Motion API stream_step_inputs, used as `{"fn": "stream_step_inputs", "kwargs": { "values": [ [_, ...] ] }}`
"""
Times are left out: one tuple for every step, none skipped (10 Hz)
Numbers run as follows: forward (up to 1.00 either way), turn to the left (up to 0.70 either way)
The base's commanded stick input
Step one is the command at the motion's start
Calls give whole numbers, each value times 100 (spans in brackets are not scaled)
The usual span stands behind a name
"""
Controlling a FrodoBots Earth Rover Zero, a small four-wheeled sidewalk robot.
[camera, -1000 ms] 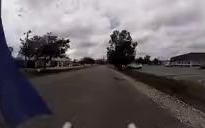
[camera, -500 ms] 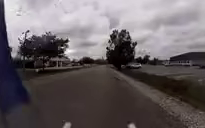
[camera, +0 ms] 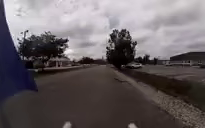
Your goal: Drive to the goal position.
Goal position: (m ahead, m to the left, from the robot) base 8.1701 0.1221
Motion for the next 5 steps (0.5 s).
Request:
{"fn": "stream_step_inputs", "kwargs": {
  "values": [
    [60,0],
    [60,0],
    [60,0],
    [60,0],
    [60,0]
  ]
}}
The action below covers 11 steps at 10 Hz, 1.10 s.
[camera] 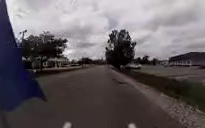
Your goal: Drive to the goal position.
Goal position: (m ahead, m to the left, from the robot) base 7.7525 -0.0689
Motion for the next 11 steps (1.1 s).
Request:
{"fn": "stream_step_inputs", "kwargs": {
  "values": [
    [60,0],
    [60,0],
    [60,15],
    [60,15],
    [60,15],
    [60,15],
    [60,13],
    [60,0],
    [60,0],
    [60,0],
    [60,0]
  ]
}}
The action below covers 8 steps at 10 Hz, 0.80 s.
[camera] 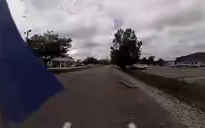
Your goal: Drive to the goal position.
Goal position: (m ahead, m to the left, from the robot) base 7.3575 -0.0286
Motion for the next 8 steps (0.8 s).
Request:
{"fn": "stream_step_inputs", "kwargs": {
  "values": [
    [60,0],
    [60,0],
    [60,0],
    [60,0],
    [60,0],
    [60,0],
    [60,0],
    [60,0]
  ]
}}
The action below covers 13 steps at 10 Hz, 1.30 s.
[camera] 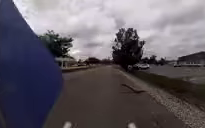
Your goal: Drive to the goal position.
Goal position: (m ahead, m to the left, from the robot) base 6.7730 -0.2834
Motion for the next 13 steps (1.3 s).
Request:
{"fn": "stream_step_inputs", "kwargs": {
  "values": [
    [60,0],
    [60,0],
    [60,0],
    [60,0],
    [60,0],
    [60,0],
    [60,0],
    [60,0],
    [60,0],
    [60,0],
    [60,0],
    [60,0],
    [60,0]
  ]
}}
